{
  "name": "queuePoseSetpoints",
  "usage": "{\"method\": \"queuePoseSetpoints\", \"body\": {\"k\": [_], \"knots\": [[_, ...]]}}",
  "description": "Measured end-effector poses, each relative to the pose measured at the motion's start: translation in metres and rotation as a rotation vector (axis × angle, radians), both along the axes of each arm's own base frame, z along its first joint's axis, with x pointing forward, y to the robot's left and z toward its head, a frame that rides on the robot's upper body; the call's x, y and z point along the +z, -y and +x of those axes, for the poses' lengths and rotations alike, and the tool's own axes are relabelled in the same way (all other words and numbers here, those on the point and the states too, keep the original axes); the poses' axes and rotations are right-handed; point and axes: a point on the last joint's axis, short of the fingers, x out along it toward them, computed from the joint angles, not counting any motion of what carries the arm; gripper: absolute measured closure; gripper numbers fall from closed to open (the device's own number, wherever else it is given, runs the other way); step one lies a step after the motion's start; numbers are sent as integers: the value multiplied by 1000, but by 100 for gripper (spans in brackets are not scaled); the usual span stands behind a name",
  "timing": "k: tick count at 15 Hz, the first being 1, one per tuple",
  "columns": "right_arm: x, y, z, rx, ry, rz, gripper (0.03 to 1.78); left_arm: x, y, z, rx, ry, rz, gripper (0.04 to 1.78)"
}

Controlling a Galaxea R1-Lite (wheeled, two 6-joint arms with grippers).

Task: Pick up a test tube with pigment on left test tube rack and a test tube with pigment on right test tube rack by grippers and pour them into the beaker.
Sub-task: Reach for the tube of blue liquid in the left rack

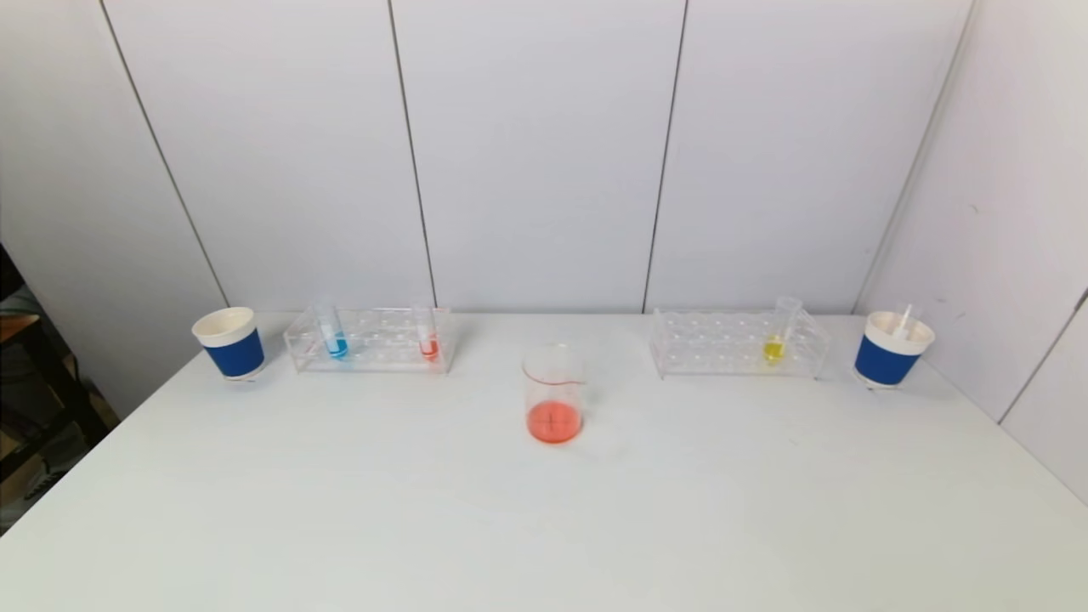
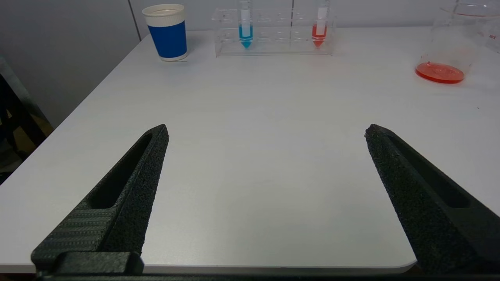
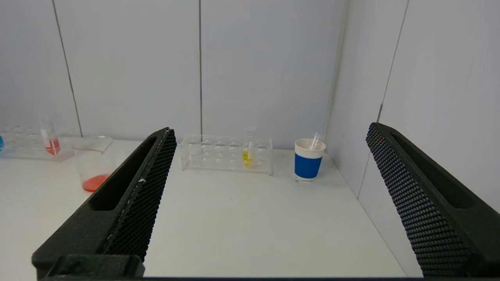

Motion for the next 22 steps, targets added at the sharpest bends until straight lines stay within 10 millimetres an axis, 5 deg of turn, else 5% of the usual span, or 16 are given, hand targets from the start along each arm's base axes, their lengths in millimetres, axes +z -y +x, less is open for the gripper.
{"method": "queuePoseSetpoints", "body": {"k": [16,22], "knots": [[-98,0,62,-8,-235,-11,4,0,0,0,0,1,0,6],[-105,-1,63,-2,-284,2,4,0,0,0,0,0,0,6]]}}
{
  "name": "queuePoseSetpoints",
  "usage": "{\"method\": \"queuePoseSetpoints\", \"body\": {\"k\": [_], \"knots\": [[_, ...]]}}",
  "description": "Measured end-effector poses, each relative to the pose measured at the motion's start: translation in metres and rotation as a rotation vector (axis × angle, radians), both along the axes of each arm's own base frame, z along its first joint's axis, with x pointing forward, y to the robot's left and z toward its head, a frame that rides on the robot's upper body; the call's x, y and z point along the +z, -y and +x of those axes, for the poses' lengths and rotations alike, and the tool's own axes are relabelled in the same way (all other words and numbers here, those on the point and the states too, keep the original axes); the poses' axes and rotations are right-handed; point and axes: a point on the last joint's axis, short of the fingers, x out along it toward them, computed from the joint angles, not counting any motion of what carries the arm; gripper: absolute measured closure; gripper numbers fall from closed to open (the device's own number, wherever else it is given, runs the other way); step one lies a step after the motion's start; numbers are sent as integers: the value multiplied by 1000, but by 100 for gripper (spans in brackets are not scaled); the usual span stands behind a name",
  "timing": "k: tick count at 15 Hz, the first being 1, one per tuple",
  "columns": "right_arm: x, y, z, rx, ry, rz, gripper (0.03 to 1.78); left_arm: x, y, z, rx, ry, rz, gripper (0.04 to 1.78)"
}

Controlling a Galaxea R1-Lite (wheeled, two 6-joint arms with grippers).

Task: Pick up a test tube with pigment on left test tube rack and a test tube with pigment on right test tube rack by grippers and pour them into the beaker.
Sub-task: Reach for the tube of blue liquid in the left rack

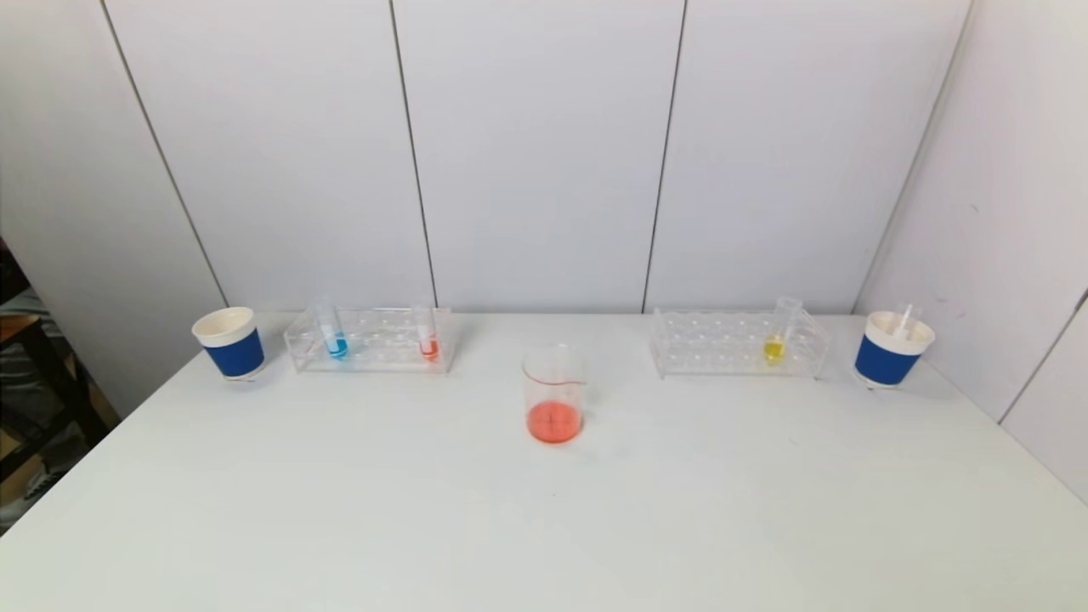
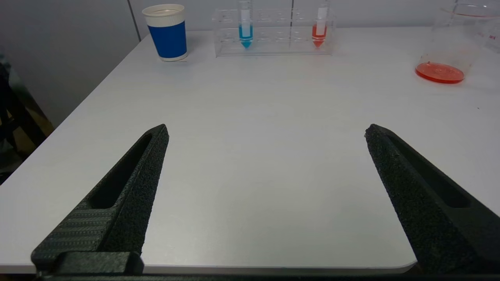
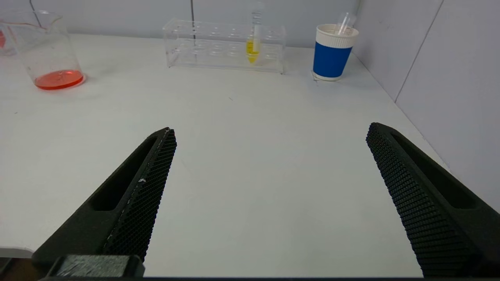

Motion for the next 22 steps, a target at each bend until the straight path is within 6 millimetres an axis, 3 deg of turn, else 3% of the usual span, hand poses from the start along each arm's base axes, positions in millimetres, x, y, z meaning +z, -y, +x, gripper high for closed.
{"method": "queuePoseSetpoints", "body": {"k": [22], "knots": [[0,0,0,-11,-1,23,4,1,0,0,0,7,23,6]]}}
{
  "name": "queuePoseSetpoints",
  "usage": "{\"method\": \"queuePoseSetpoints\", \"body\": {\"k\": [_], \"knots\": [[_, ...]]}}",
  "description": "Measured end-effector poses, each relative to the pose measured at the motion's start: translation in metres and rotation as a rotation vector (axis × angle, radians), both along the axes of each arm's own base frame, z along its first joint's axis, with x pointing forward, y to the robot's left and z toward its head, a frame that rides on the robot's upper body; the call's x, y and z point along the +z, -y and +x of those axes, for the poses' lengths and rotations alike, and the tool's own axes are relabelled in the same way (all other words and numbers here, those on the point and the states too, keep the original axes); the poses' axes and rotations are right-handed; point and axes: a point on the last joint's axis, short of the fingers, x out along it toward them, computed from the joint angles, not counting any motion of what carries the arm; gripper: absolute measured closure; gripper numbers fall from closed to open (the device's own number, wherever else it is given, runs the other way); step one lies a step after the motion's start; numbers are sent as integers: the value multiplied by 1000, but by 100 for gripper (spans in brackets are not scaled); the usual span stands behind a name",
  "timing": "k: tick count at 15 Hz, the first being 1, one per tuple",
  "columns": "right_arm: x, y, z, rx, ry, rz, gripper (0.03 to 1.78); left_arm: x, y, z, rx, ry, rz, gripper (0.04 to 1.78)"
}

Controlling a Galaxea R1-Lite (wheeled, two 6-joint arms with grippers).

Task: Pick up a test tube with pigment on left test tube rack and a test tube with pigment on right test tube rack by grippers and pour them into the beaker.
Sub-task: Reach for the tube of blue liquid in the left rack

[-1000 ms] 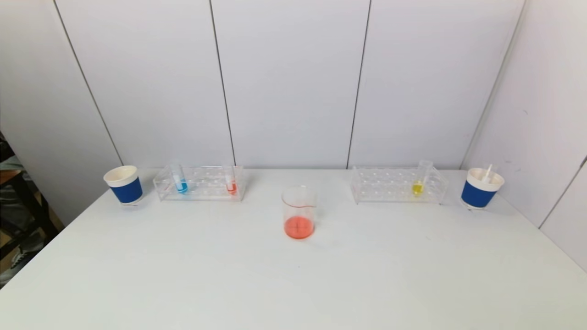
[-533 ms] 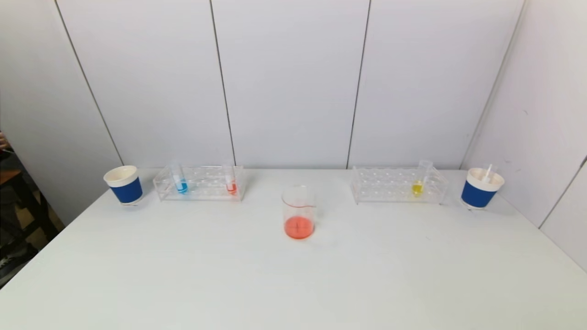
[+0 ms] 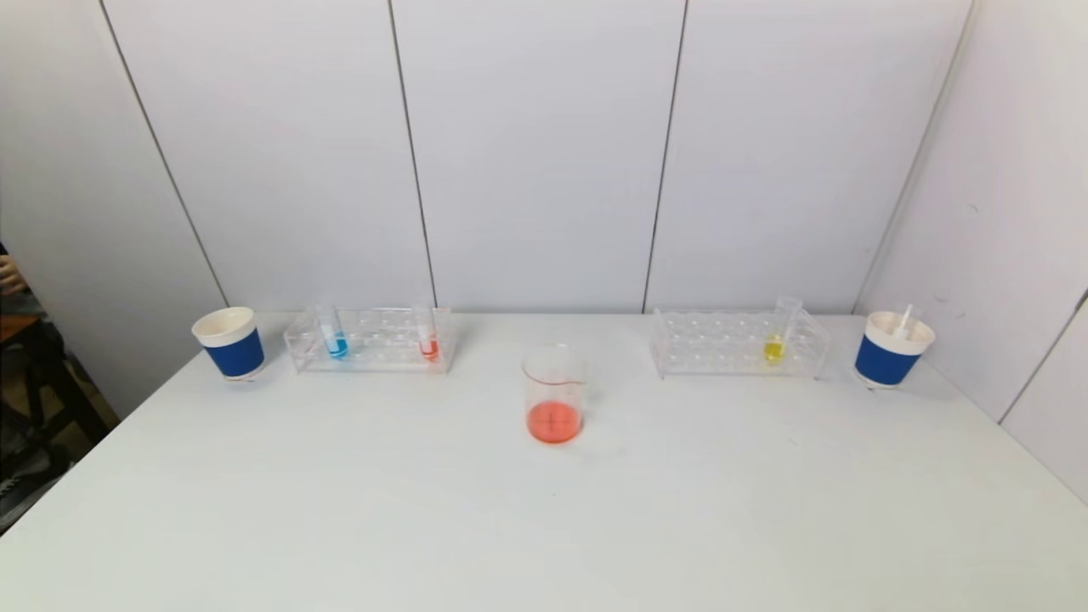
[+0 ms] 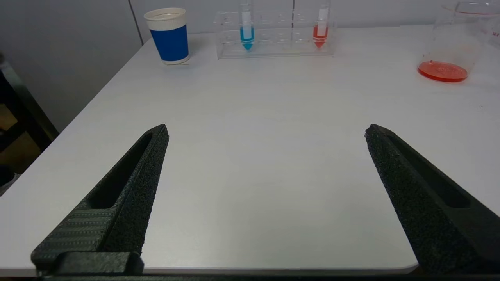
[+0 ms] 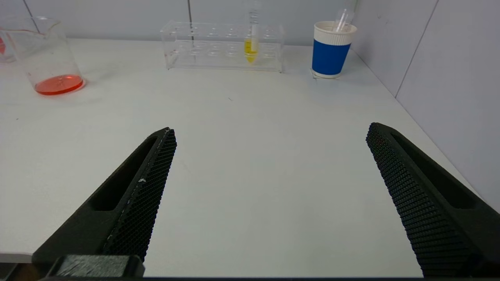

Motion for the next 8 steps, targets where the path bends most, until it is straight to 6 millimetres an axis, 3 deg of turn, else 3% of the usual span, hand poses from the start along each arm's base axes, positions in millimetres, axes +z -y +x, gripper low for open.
{"method": "queuePoseSetpoints", "body": {"k": [8], "knots": [[0,0,0,0,0,0,4,45,1,-22,-26,58,30,6]]}}
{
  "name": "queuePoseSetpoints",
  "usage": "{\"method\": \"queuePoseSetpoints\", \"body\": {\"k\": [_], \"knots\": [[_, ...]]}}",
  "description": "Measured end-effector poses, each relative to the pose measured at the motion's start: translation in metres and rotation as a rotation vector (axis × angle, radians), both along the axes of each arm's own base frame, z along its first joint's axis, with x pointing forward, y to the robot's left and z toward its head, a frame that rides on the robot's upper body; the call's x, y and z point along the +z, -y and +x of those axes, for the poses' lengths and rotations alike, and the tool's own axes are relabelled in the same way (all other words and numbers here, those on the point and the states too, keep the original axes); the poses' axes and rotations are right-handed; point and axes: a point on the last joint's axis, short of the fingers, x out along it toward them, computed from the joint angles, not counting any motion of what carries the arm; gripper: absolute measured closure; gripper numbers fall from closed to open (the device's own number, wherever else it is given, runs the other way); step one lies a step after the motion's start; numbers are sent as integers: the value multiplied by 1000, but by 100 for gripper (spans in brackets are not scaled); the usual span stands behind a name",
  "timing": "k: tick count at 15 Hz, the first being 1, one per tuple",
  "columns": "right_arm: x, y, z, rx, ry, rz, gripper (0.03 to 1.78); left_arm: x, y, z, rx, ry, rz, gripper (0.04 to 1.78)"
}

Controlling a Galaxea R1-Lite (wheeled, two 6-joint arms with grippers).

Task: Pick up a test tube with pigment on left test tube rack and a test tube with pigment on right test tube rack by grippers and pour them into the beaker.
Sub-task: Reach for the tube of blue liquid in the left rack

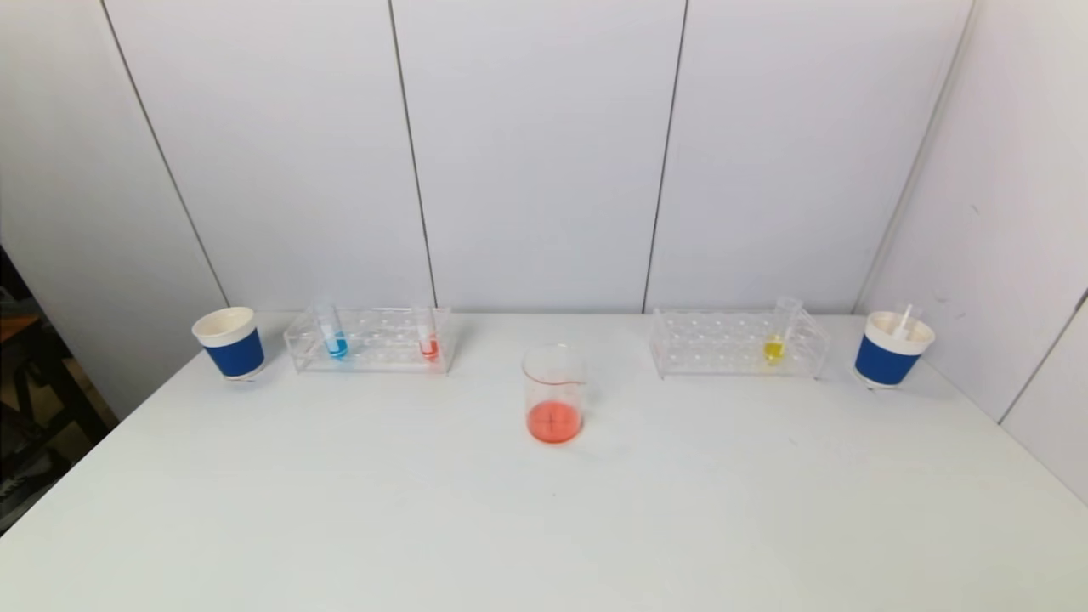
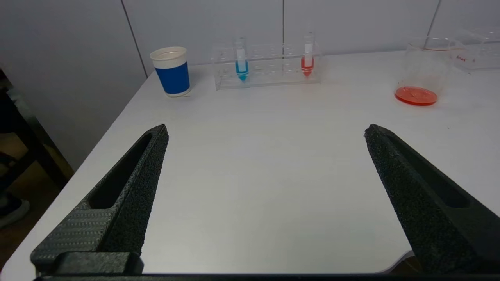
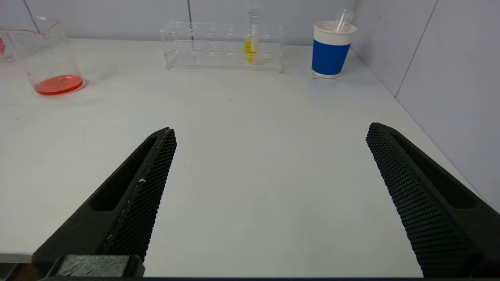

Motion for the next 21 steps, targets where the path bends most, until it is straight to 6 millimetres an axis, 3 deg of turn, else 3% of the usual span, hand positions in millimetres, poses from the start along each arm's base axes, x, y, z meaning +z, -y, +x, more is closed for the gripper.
{"method": "queuePoseSetpoints", "body": {"k": [6,10,15,21], "knots": [[0,0,0,0,0,0,4,46,0,-7,-1,63,18,6],[0,0,0,0,0,0,4,83,0,2,3,59,17,6],[0,0,0,0,0,0,4,115,0,37,4,56,15,6],[0,0,0,-1,0,0,4,124,1,95,-44,-43,8,6]]}}
